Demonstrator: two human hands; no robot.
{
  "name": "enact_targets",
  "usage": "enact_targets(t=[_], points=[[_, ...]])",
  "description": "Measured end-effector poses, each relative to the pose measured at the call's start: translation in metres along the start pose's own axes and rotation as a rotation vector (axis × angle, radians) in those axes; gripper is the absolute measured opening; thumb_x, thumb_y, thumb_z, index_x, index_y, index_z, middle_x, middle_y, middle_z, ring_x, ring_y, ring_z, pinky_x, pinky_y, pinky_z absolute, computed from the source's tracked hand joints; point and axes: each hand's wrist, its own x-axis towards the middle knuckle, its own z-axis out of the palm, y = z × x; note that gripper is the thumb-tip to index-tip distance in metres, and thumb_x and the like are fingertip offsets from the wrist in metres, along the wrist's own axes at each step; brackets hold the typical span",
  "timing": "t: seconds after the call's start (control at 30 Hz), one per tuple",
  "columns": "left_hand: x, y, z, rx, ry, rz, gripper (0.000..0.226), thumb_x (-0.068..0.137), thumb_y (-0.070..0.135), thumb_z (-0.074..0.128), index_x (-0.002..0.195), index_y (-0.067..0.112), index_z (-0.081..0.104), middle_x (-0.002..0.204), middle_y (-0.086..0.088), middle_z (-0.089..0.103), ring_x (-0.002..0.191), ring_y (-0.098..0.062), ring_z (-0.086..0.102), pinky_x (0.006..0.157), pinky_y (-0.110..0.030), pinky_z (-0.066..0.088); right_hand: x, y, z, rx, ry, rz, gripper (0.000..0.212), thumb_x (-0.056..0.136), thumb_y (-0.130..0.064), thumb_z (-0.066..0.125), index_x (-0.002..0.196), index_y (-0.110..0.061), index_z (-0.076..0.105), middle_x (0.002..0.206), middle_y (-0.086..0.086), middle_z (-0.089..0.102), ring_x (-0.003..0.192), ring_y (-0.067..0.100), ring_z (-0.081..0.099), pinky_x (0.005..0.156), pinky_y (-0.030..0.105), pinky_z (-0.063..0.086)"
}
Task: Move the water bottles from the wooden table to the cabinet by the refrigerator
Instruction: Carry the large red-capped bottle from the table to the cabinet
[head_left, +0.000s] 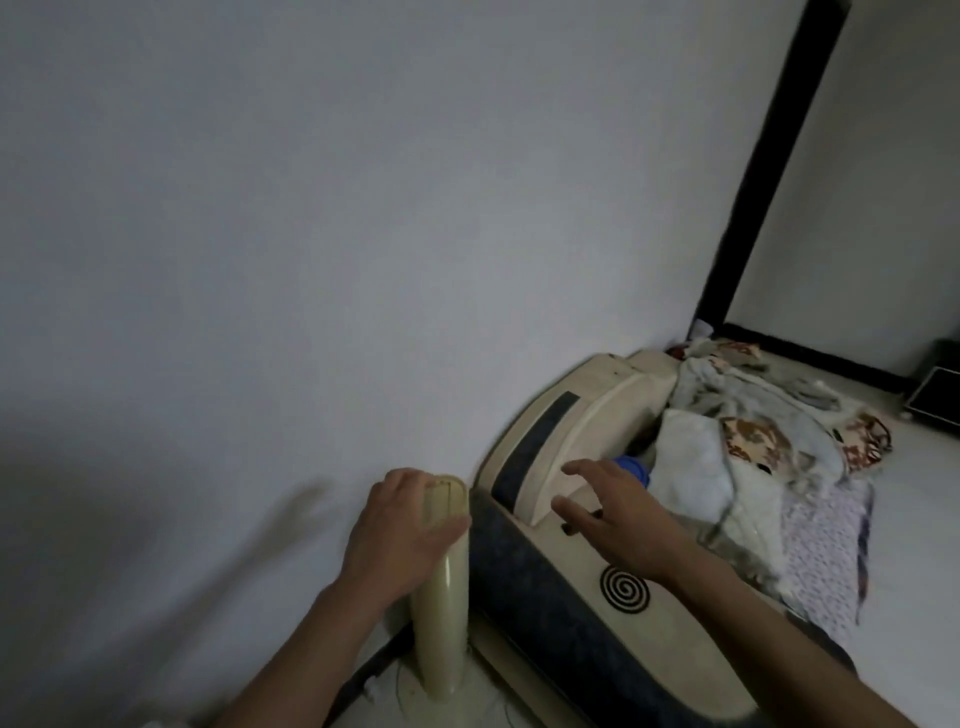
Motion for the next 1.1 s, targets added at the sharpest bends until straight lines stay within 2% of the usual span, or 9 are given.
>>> enact_targets(t=[0.13, 0.2, 0.3, 0.6, 0.77, 0.97, 1.1], points=[[0.001, 0.048, 0.028, 0.055, -0.046, 0.048, 0.059, 0.080, 0.061, 0.068, 0.128, 0.029, 0.053, 0.128, 0.009, 0.051, 0.112, -0.012, 0.049, 0.095, -0.036, 0.049, -0.034, 0.057, -0.023, -0.011, 0.014, 0.068, 0.056, 0.094, -0.055, 0.052, 0.142, -0.027, 0.044, 0.145, 0.001, 0.045, 0.131, 0.022, 0.043, 0.107, 0.037, 0.040], [0.000, 0.070, 0.044, 0.072, -0.079, 0.081, 0.059, 0.082, 0.059, 0.067, 0.130, 0.028, 0.052, 0.131, 0.009, 0.051, 0.114, -0.011, 0.048, 0.098, -0.033, 0.047, -0.053, 0.081, -0.031, 0.005, 0.022, 0.095, 0.055, 0.094, -0.055, 0.052, 0.142, -0.029, 0.044, 0.147, 0.000, 0.043, 0.131, 0.020, 0.043, 0.108, 0.036, 0.038], [0.000, 0.099, 0.068, 0.072, -0.124, 0.157, 0.058, 0.084, 0.059, 0.065, 0.131, 0.029, 0.051, 0.131, 0.011, 0.049, 0.110, -0.004, 0.043, 0.093, -0.024, 0.041, -0.078, 0.112, -0.040, 0.020, 0.053, 0.160, 0.055, 0.095, -0.054, 0.052, 0.143, -0.029, 0.042, 0.148, 0.000, 0.041, 0.134, 0.019, 0.040, 0.110, 0.036, 0.037], [0.025, 0.189, 0.142, 0.037, -0.349, 0.414, 0.064, 0.079, 0.056, 0.071, 0.132, 0.029, 0.048, 0.134, 0.012, 0.043, 0.118, -0.009, 0.045, 0.096, -0.030, 0.046, -0.151, 0.165, -0.078, -0.017, 0.199, 0.470, 0.058, 0.091, -0.056, 0.056, 0.142, -0.032, 0.042, 0.146, -0.001, 0.045, 0.129, 0.020, 0.044, 0.106, 0.038, 0.042], [0.034, 0.227, 0.178, -0.014, -0.471, 0.627, 0.063, 0.081, 0.060, 0.064, 0.134, 0.030, 0.047, 0.137, 0.011, 0.043, 0.124, -0.013, 0.044, 0.099, -0.030, 0.043, -0.200, 0.161, -0.091, -0.051, 0.339, 0.741, 0.056, 0.090, -0.059, 0.053, 0.141, -0.037, 0.042, 0.153, -0.006, 0.040, 0.135, 0.019, 0.042, 0.108, 0.038, 0.043], [0.019, 0.242, 0.211, -0.113, -0.645, 0.802, 0.059, 0.083, 0.058, 0.065, 0.132, 0.030, 0.049, 0.135, 0.011, 0.044, 0.125, -0.014, 0.045, 0.099, -0.030, 0.042, -0.255, 0.122, -0.075, -0.063, 0.490, 1.019, 0.054, 0.091, -0.054, 0.056, 0.140, -0.033, 0.045, 0.150, -0.005, 0.044, 0.120, 0.016, 0.055, 0.100, 0.032, 0.049], [-0.002, 0.256, 0.220, -0.144, -0.753, 0.915, 0.058, 0.085, 0.055, 0.065, 0.134, 0.028, 0.049, 0.138, 0.007, 0.044, 0.127, -0.016, 0.043, 0.102, -0.032, 0.043, -0.290, 0.090, -0.063, -0.089, 0.559, 1.137, 0.053, 0.093, -0.054, 0.055, 0.141, -0.033, 0.044, 0.148, -0.008, 0.044, 0.120, 0.013, 0.053, 0.098, 0.027, 0.046]])
